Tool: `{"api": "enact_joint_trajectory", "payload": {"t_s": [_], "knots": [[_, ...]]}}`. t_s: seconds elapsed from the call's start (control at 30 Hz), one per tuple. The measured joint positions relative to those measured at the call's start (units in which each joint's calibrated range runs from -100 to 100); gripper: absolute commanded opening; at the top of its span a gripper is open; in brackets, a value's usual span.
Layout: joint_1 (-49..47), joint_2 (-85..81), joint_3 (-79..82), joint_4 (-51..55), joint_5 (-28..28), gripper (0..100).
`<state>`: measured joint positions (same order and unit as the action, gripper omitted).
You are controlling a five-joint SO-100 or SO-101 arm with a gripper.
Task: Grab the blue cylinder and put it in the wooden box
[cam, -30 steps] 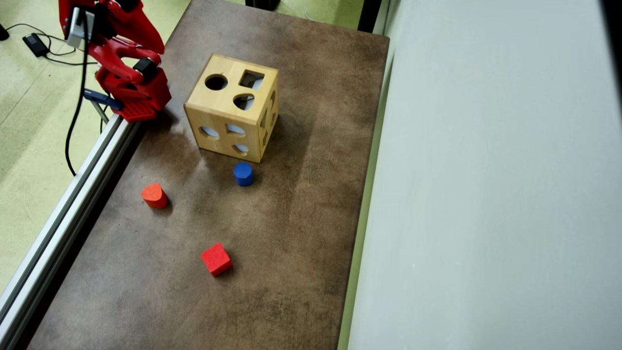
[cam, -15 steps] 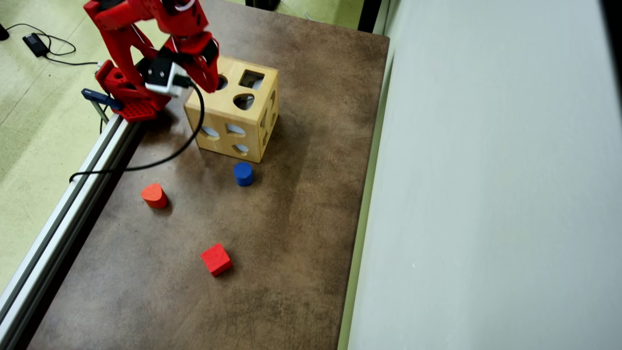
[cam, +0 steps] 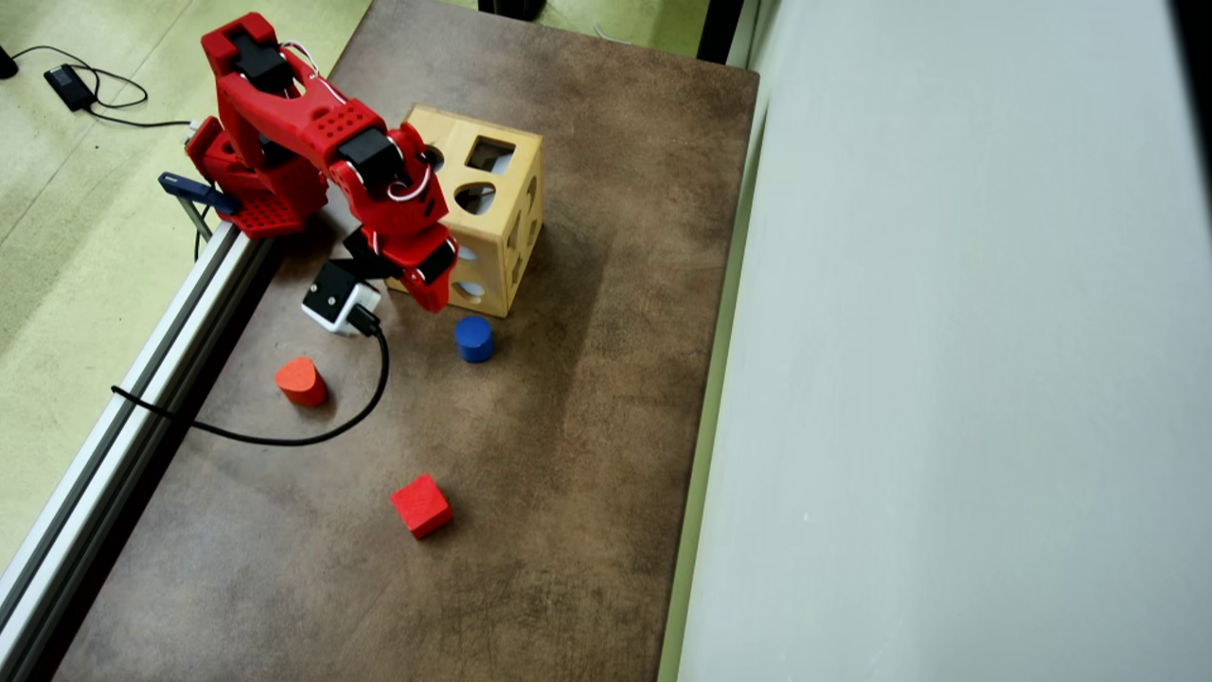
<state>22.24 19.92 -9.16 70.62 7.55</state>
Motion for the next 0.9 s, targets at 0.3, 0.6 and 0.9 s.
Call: {"api": "enact_joint_trajectory", "payload": {"t_s": [0.3, 0.6, 0.9], "knots": [[0.0, 1.27, 0.0, -0.32, 10.01, 3], [-1.87, 1.27, 0.0, -0.24, 10.84, 4], [-1.94, 1.27, 0.0, -0.24, 9.18, 34]]}}
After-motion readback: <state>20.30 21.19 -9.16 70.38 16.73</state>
